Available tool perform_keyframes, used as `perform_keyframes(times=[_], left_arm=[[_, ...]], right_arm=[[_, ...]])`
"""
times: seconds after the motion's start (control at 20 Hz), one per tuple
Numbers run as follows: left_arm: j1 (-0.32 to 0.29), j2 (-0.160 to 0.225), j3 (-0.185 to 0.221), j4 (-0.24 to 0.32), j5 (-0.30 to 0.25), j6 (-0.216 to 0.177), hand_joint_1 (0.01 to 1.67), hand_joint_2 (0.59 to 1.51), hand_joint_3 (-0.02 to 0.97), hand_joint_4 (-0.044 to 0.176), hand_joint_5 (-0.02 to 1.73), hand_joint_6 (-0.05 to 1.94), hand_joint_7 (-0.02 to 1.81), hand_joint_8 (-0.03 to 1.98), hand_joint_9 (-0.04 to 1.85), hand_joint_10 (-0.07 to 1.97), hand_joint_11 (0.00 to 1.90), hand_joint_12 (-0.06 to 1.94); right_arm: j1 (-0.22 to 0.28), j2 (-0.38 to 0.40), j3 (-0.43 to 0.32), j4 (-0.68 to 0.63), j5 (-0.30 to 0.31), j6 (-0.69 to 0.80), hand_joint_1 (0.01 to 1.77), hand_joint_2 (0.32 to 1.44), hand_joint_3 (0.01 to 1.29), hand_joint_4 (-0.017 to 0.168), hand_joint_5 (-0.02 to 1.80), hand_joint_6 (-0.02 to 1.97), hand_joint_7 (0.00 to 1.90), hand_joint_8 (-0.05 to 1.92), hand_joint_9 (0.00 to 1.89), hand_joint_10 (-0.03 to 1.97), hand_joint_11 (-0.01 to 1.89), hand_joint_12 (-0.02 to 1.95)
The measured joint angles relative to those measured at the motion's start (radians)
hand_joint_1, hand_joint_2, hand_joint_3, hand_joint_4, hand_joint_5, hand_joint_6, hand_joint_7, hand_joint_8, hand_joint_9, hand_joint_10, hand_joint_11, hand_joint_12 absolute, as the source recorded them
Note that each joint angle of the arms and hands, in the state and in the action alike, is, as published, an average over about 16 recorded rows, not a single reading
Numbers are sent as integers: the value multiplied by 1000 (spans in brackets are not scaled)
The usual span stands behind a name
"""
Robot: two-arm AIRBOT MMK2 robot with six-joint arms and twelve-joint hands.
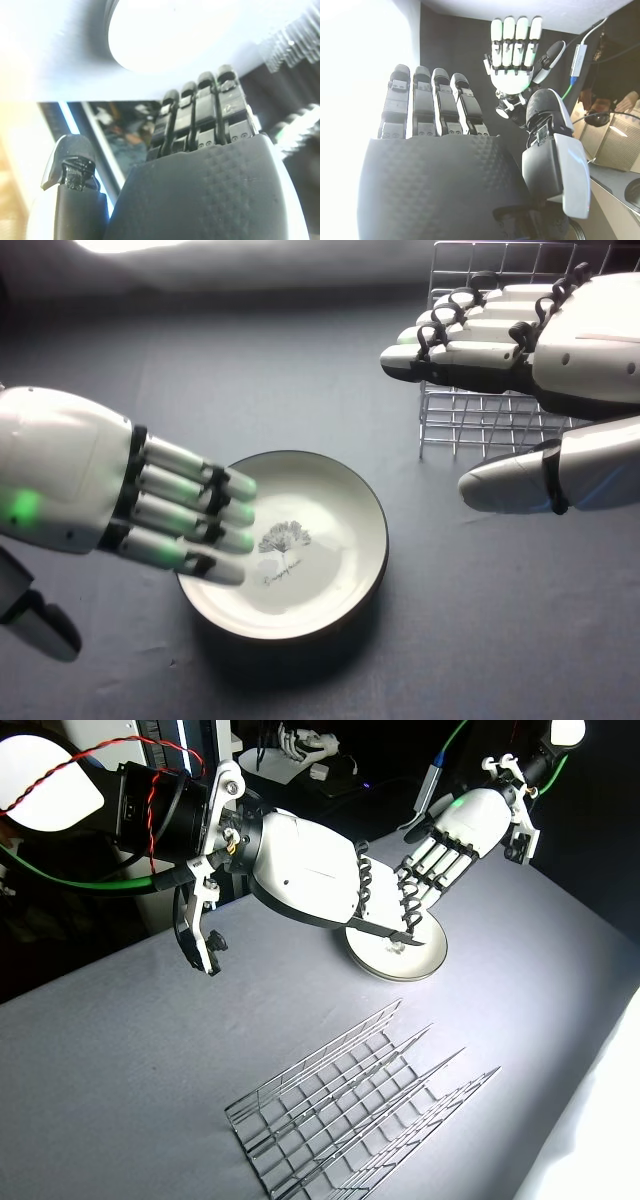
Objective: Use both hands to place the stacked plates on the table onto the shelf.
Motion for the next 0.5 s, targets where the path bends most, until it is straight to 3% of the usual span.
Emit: perform_keyframes(times=[0.5], left_arm=[[39, -83, 95, 71, -10, 25, 16, 1208, 14, 3, 21, -14, 16, -14, 17, 9, 22, -15]], right_arm=[[-29, 0, 35, -145, 182, -7, 15, 1253, 22, 0, 20, 18, 23, 12, 22, 9, 19, -7]])
